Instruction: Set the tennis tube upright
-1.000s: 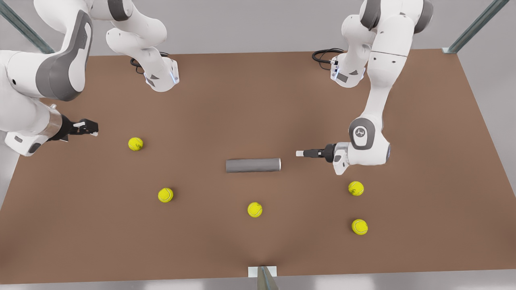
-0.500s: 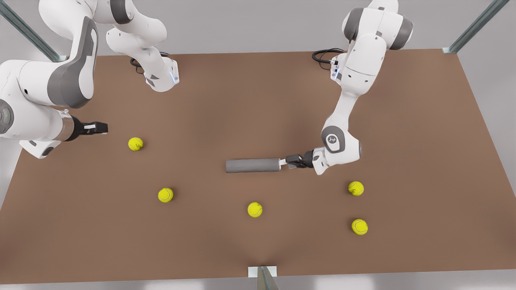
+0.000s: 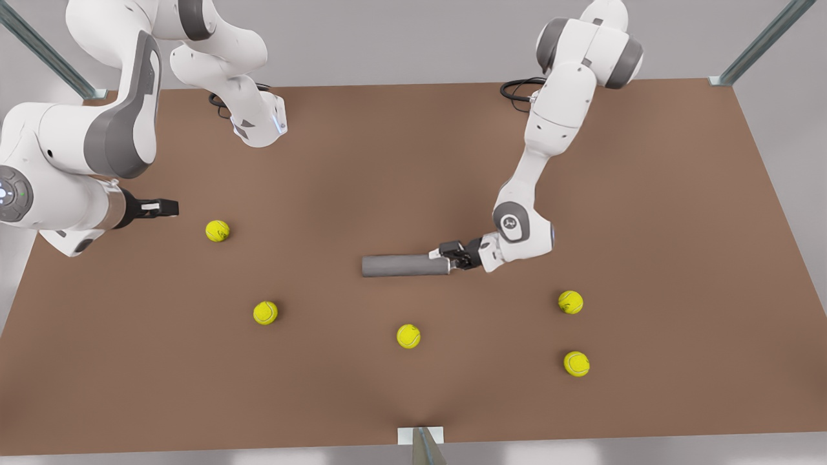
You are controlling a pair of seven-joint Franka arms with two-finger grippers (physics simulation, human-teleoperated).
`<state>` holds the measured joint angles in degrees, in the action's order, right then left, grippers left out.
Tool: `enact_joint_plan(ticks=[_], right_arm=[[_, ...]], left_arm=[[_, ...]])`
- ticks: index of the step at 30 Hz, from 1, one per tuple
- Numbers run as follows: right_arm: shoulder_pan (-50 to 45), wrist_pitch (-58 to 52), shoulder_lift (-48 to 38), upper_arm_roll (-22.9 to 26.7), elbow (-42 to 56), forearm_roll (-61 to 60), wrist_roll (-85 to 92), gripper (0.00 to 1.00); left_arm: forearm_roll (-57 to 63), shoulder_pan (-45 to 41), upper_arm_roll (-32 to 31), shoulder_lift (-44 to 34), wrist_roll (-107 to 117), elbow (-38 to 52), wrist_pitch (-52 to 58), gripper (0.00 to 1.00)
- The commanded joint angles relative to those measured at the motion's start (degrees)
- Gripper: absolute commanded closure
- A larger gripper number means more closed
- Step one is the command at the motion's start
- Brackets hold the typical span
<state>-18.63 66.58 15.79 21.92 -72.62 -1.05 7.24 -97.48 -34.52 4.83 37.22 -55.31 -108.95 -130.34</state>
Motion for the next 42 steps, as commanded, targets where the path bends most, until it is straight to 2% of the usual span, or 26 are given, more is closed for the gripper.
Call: enact_joint_plan(ticks=[1, 15, 17, 18, 29, 33, 42], right_arm=[[0.00, -0.13, -0.06, 0.05, 0.02, -0.09, -1.96, 0.00], [0.09, 0.57, -0.15, 0.14, 0.37, 0.44, -1.87, 0.00], [0.09, 0.57, -0.15, 0.14, 0.37, 0.17, -1.79, 0.00], [0.09, 0.57, -0.15, 0.14, 0.37, 0.08, -1.79, 0.00], [0.09, 0.57, -0.06, 0.14, 0.28, -0.09, -1.79, 0.00], [0.09, 0.57, -0.06, 0.14, 0.28, -0.09, -1.87, 0.00], [0.09, 0.57, 0.03, 0.05, 0.28, -0.18, -1.79, 0.00]], left_arm=[[-1.05, -0.19, 0.00, -0.13, -9.21, -0.03, -0.79, 0.00], [-3.51, -0.46, -0.87, -0.13, -8.41, -0.21, -0.35, 0.00], [-3.51, -0.46, -0.87, -0.13, -8.33, -0.21, -0.09, 0.12], [-3.51, -0.46, -0.87, -0.21, -8.24, -0.21, -0.09, 0.12], [-3.24, -1.25, -0.79, -2.68, -2.44, -0.21, 0.00, 0.54], [-3.33, -2.30, -0.87, -2.68, -1.21, 0.06, -0.44, 0.61], [-3.15, -3.01, -0.79, -5.05, 3.71, 0.49, -0.79, 0.71]])
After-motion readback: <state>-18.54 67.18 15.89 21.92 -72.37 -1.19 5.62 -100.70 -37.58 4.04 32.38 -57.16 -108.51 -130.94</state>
